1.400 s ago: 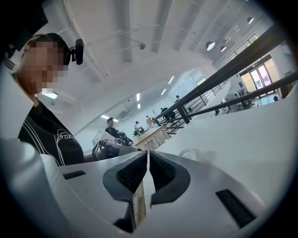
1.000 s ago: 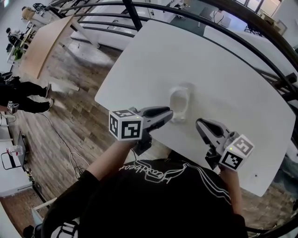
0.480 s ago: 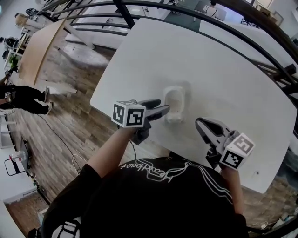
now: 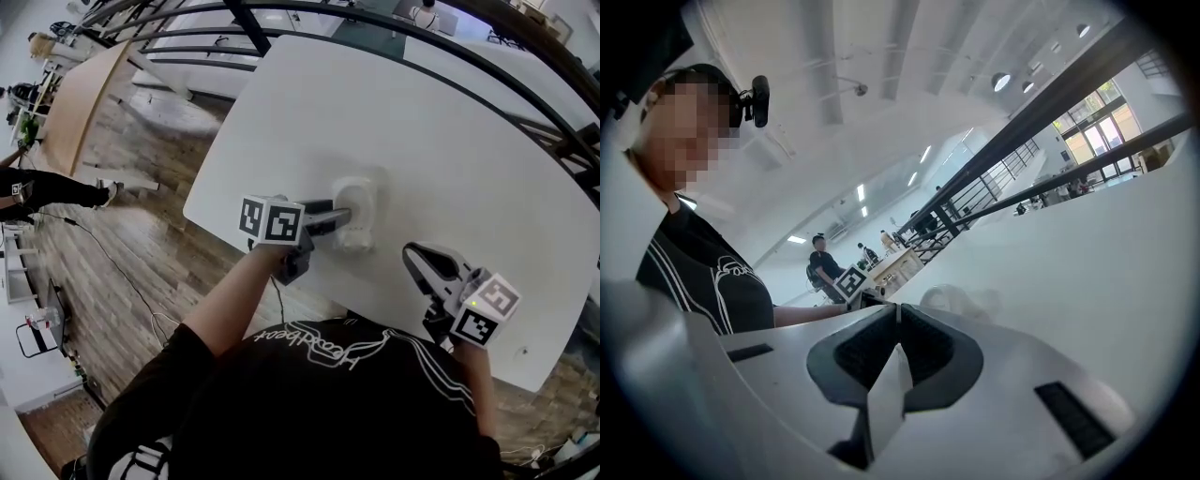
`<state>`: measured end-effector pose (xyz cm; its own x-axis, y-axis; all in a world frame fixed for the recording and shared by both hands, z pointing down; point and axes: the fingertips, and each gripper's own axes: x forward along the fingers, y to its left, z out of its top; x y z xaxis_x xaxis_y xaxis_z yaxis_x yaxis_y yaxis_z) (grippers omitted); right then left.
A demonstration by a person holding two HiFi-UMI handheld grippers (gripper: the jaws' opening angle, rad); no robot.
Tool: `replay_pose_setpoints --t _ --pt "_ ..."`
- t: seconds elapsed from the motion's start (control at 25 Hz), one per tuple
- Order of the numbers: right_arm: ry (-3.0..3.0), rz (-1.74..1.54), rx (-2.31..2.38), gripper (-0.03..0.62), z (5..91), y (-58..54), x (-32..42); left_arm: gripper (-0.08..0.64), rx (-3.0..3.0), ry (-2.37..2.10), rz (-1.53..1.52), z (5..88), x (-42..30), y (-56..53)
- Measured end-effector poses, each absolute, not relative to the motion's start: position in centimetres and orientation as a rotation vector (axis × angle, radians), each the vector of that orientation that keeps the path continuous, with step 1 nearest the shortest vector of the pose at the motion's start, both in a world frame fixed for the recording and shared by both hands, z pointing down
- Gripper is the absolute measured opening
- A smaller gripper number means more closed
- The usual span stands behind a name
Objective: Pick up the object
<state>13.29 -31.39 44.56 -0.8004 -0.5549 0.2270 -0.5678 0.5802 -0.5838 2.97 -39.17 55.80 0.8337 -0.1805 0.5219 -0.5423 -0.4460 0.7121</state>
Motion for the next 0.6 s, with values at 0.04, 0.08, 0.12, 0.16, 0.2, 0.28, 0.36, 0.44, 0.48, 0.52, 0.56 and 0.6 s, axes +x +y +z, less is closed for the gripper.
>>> replay_pose_setpoints --t 0.04,0.08,0.12,0.16,0.2,0.28,0.36,0.44,0.48,0.52,0.56,0.6 --pt "-2.775 1.036 0.99 0.018 44.58 -31.38 13.28 0.23 2.024 -0.527 0.462 55.87 3.06 -39.16" --pt "-2.775 1.035 0.992 0.018 44.59 -31.35 13.27 0.23 2.024 -0.525 0.465 55.95 3.13 -39.18" --pt "-2.775 1.035 0.994 0.018 44.59 -31.32 13.29 0.23 2.024 -0.524 0.468 56.04 3.18 -39.2" --pt "-2.774 1.036 0.996 0.018 44.59 -31.28 13.35 0.23 2.024 -0.522 0.47 56.1 3.26 -39.19" --pt "-2.773 1.038 0.999 0.018 44.57 -31.25 13.45 0.229 2.022 -0.518 0.472 56.13 3.38 -39.15" --pt "-2.771 1.04 1.003 0.018 44.53 -31.22 13.7 0.225 2.018 -0.51 0.473 56.15 3.62 -39.06" --pt "-2.769 1.041 1.007 0.018 44.56 -31.15 13.79 0.205 2.006 -0.507 0.467 56.29 3.69 -38.96" --pt "-2.767 1.04 1.01 0.018 44.62 -31.05 13.76 0.173 1.983 -0.508 0.444 56.39 3.58 -38.93" --pt "-2.767 1.04 1.011 0.018 44.6 -31.02 13.74 0.167 1.973 -0.508 0.432 56.35 3.52 -38.94" --pt "-2.765 1.04 1.013 0.018 44.56 -31.01 13.73 0.167 1.967 -0.506 0.424 56.29 3.48 -38.94" --pt "-2.764 1.041 1.015 0.018 44.54 -31.04 13.73 0.166 1.964 -0.502 0.42 56.23 3.46 -38.95" --pt "-2.763 1.042 1.015 0.018 44.57 -31.07 13.75 0.163 1.962 -0.498 0.417 56.24 3.46 -38.97"
